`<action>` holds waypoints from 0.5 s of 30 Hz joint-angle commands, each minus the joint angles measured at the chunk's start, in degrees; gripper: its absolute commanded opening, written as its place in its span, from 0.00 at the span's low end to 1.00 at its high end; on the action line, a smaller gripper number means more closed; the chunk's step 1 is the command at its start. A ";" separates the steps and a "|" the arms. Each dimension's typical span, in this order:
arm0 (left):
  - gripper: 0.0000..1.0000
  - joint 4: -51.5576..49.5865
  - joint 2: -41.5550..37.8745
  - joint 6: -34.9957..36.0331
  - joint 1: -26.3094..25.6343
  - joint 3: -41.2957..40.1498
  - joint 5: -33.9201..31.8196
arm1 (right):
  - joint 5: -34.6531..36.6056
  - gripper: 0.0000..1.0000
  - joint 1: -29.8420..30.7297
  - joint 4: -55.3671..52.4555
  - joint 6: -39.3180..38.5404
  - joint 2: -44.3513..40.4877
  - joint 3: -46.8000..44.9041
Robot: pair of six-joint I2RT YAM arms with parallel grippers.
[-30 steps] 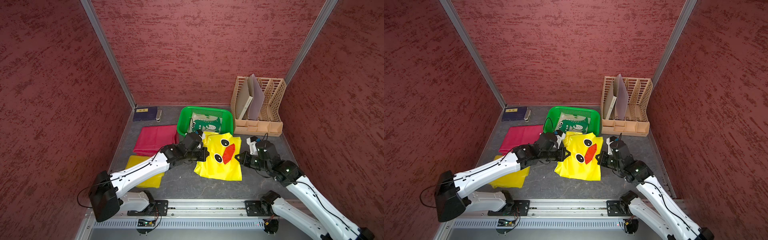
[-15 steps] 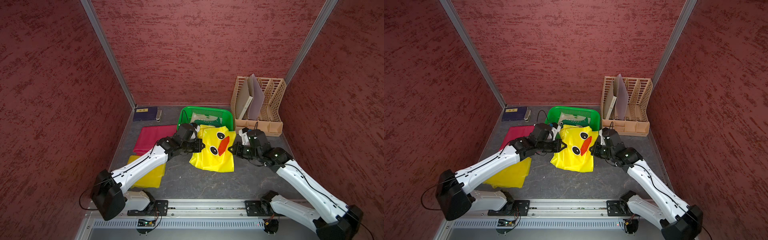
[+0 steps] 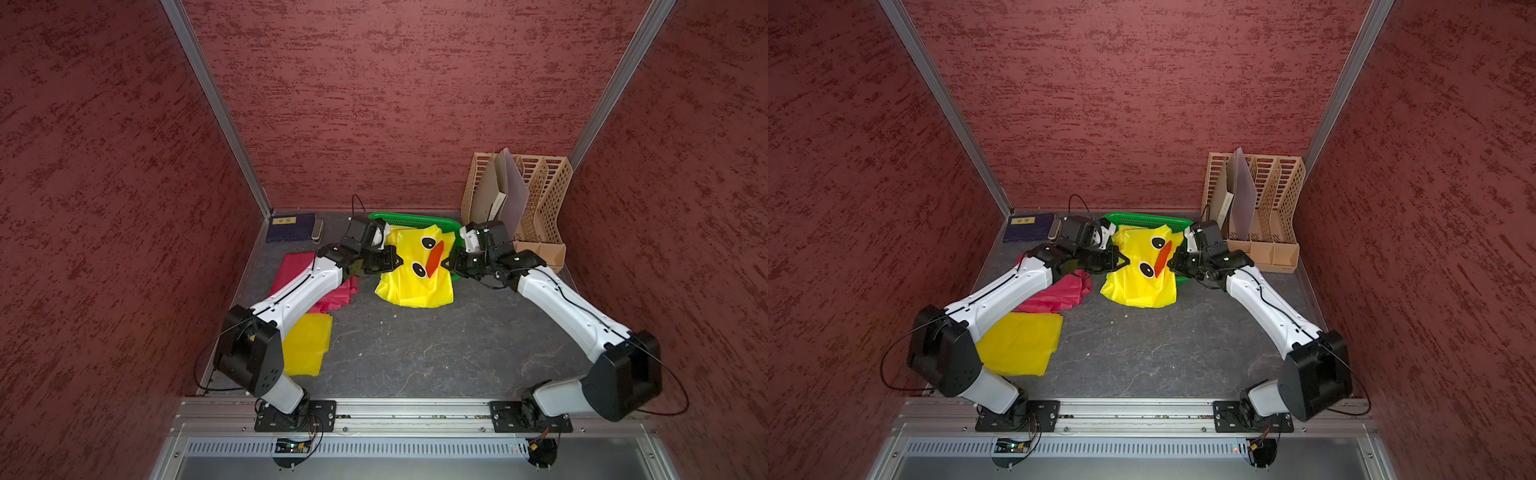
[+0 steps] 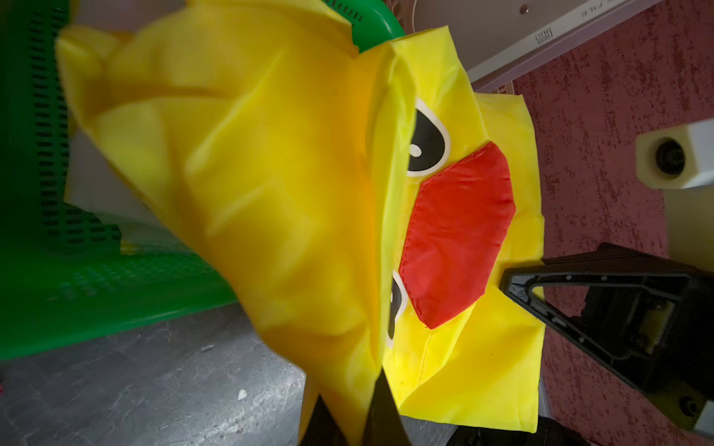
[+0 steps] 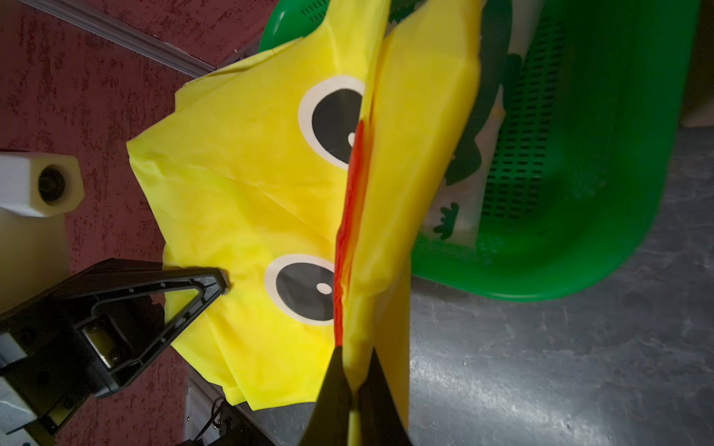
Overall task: Put the folded raincoat in the basket
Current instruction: Place the raincoat in the basket.
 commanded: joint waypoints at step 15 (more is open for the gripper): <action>0.00 -0.09 26.57 7.27 9.75 27.61 6.77 | -10.01 0.00 -6.87 8.52 -3.06 26.41 19.21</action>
